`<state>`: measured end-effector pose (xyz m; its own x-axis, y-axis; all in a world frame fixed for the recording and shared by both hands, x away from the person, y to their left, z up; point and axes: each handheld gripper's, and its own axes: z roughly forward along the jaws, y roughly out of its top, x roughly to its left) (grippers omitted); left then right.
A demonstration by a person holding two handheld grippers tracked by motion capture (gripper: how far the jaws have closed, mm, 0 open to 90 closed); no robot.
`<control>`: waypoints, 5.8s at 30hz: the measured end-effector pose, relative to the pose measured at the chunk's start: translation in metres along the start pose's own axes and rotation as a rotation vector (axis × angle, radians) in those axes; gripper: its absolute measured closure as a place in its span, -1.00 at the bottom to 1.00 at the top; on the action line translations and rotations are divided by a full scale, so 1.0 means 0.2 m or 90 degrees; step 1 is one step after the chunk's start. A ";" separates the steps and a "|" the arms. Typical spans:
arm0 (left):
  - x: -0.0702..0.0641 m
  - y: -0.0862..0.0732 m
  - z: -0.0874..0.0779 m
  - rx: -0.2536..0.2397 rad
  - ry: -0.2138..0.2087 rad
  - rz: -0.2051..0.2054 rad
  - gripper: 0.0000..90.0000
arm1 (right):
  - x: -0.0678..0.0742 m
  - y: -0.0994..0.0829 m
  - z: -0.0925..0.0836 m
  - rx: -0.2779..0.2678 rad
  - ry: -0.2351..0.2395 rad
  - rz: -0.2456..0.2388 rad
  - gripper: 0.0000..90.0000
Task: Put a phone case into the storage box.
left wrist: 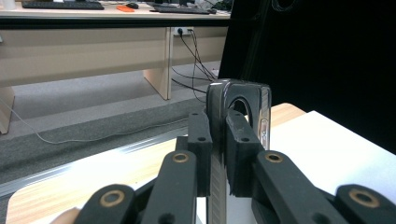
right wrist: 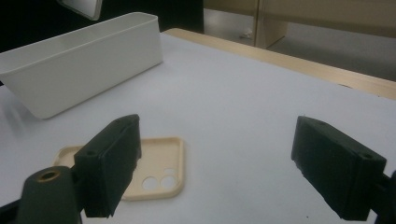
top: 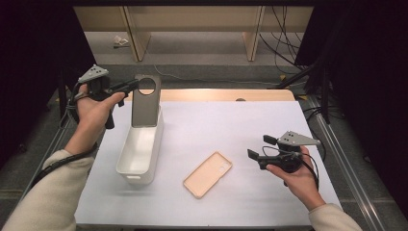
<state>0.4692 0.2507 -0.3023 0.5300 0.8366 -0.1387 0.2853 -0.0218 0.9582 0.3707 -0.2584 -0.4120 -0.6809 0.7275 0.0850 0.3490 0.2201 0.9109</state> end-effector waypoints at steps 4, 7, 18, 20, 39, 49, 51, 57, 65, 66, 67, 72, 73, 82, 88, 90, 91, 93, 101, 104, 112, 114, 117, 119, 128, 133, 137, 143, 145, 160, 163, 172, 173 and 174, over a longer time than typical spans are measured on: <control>0.01 0.00 0.00 0.002 0.006 -0.001 0.81 | 0.00 0.00 0.00 0.000 0.000 0.000 -0.63; 0.02 -0.01 0.01 0.003 0.009 -0.001 0.81 | 0.00 0.00 0.00 0.000 0.000 0.000 -0.63; 0.04 0.00 0.02 0.002 0.015 0.002 0.81 | 0.00 0.00 0.00 0.001 -0.001 0.000 -0.62; 0.05 0.00 0.02 0.004 0.017 0.004 0.81 | 0.00 0.00 0.00 0.001 -0.001 -0.001 -0.62; 0.09 0.01 0.04 0.004 0.029 0.007 0.81 | 0.00 0.00 0.00 -0.002 -0.002 0.000 -0.62; 0.10 0.00 0.06 0.007 0.030 0.005 0.81 | 0.00 0.00 0.00 -0.003 -0.001 0.000 -0.62; 0.10 0.00 0.06 0.008 0.031 0.006 0.81 | 0.00 0.00 0.00 -0.003 -0.001 0.000 -0.62; 0.11 -0.01 0.09 0.009 0.030 0.001 0.81 | 0.00 0.00 0.00 -0.003 -0.002 0.000 -0.62; 0.13 -0.01 0.11 0.010 0.034 -0.003 0.81 | 0.00 0.00 0.00 -0.003 -0.002 -0.001 -0.62; 0.13 -0.02 0.11 0.009 0.035 -0.004 0.81 | 0.00 0.00 0.00 -0.003 -0.002 -0.001 -0.62; 0.13 -0.02 0.12 0.008 0.034 -0.005 0.81 | 0.00 0.00 0.00 -0.003 -0.002 -0.002 -0.62; 0.13 -0.02 0.13 0.009 0.036 -0.004 0.81 | 0.00 0.00 0.00 -0.003 -0.002 -0.001 -0.62; 0.13 -0.02 0.13 0.009 0.035 -0.004 0.81 | 0.00 0.00 0.00 -0.004 -0.001 -0.001 -0.62; 0.15 -0.03 0.15 0.011 0.037 -0.009 0.81 | 0.00 0.00 0.00 -0.004 -0.001 -0.002 -0.62; 0.15 -0.04 0.16 0.013 0.038 -0.010 0.81 | -0.01 0.00 0.00 -0.003 -0.001 -0.001 -0.62; 0.15 -0.04 0.17 0.014 0.038 -0.008 0.81 | -0.01 0.00 0.00 -0.004 -0.001 -0.001 -0.62; 0.15 -0.04 0.17 0.014 0.038 -0.007 0.81 | -0.01 0.00 0.00 -0.004 -0.002 -0.001 -0.62; 0.15 -0.04 0.17 0.015 0.038 -0.005 0.81 | -0.01 0.00 0.00 -0.005 -0.002 0.000 -0.62; 0.16 -0.04 0.19 0.013 0.037 -0.010 0.81 | -0.01 0.00 0.00 -0.003 -0.001 0.000 -0.62; 0.16 -0.05 0.19 0.014 0.037 -0.010 0.81 | -0.01 0.00 0.00 -0.003 -0.001 0.000 -0.62; 0.18 -0.06 0.21 0.014 0.045 -0.014 0.81 | -0.01 0.00 0.00 -0.003 -0.001 0.000 -0.62; 0.19 -0.07 0.22 0.015 0.043 -0.014 0.81 | -0.01 0.00 0.00 -0.003 0.000 0.000 -0.62; 0.19 -0.07 0.22 0.017 0.044 -0.012 0.81 | -0.01 0.00 0.00 -0.003 0.000 0.002 -0.62; 0.19 -0.07 0.22 0.017 0.045 -0.012 0.81 | -0.01 0.00 0.00 -0.003 0.000 0.001 -0.62; 0.21 -0.09 0.24 0.018 0.042 -0.014 0.81 | -0.01 0.00 0.00 -0.003 0.000 0.002 -0.62; 0.22 -0.11 0.25 0.019 0.046 -0.015 0.81 | -0.01 0.00 0.00 -0.003 0.001 0.003 -0.62; 0.23 -0.12 0.26 0.021 0.049 -0.016 0.81 | -0.01 0.00 0.00 -0.003 0.001 0.003 -0.62; 0.24 -0.14 0.27 0.027 0.052 -0.020 0.81 | -0.01 0.00 0.00 -0.004 0.001 0.004 -0.62; 0.24 -0.15 0.28 0.030 0.054 -0.022 0.81 | -0.01 0.00 0.00 -0.004 0.001 0.004 -0.62; 0.27 -0.19 0.31 0.044 0.064 -0.028 0.81 | -0.01 0.00 0.00 -0.004 0.002 0.004 -0.62; 0.27 -0.19 0.31 0.046 0.064 -0.027 0.81 | -0.01 0.00 0.00 -0.005 0.002 0.005 -0.62; 0.28 -0.21 0.32 0.051 0.065 -0.029 0.81 | -0.02 0.00 0.00 -0.005 0.003 0.004 -0.62; 0.28 -0.21 0.33 0.051 0.065 -0.029 0.81 | -0.01 0.00 0.00 -0.005 0.003 0.005 -0.62; 0.28 -0.21 0.33 0.051 0.065 -0.030 0.81 | -0.01 0.00 0.00 -0.005 0.002 0.004 -0.62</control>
<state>0.5393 0.2631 -0.3670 0.4314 0.8892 -0.1524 0.3731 -0.0220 0.9275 0.3724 -0.2605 -0.4129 -0.6808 0.7267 0.0922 0.3484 0.2106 0.9134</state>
